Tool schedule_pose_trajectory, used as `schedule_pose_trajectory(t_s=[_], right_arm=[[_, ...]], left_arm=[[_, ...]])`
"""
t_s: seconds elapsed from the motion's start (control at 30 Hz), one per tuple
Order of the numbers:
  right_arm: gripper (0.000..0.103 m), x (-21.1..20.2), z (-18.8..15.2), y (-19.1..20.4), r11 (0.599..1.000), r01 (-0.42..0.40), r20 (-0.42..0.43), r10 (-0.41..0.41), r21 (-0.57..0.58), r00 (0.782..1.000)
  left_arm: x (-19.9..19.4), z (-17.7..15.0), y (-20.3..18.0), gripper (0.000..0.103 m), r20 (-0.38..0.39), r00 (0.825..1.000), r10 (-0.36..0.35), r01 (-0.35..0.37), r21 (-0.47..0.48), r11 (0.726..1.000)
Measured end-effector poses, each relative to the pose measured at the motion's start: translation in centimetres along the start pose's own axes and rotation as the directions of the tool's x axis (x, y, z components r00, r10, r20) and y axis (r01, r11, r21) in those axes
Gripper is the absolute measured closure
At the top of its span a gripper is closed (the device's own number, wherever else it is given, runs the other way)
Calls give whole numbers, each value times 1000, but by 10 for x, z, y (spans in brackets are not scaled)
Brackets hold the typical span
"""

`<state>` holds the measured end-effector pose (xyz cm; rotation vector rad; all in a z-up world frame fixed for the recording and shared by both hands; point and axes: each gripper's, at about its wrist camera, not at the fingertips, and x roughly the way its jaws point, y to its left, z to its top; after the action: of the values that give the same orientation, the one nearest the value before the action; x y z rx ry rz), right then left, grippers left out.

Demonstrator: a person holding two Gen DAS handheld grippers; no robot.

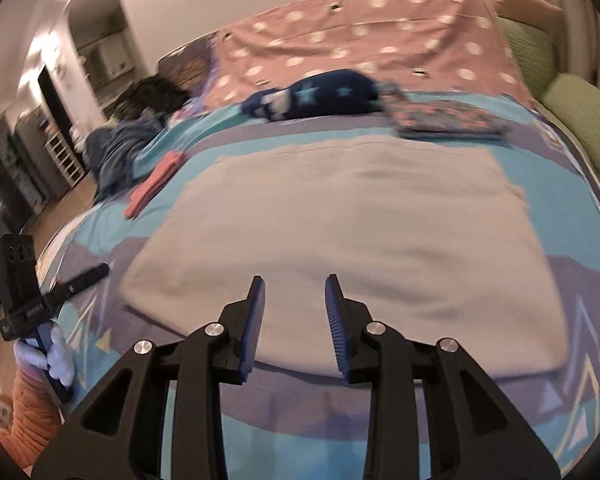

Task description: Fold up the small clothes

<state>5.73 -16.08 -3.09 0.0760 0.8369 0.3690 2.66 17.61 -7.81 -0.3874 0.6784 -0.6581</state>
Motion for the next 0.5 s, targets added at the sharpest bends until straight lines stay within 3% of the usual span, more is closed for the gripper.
schedule_pose_trajectory(t_s=[0.1,0.33,0.43,0.5], right_arm=[[70,11,6,24,999,-6,-30,4,-48,1000],[63,41,24,65,994,12,-104,-24,-109,994],[63,52,27,77,991,10,-125,-27,-134,992],[63,59,29,86,988,6,-139,-28,-153,990]], left_arm=[[5,-6,-4,62,-47,998,-50,52,36,998],[20,-11,11,62,-119,984,-133,129,-43,991],[20,-14,0,62,-134,970,-203,206,7,979],[20,-18,-6,59,-139,970,-200,207,37,978]])
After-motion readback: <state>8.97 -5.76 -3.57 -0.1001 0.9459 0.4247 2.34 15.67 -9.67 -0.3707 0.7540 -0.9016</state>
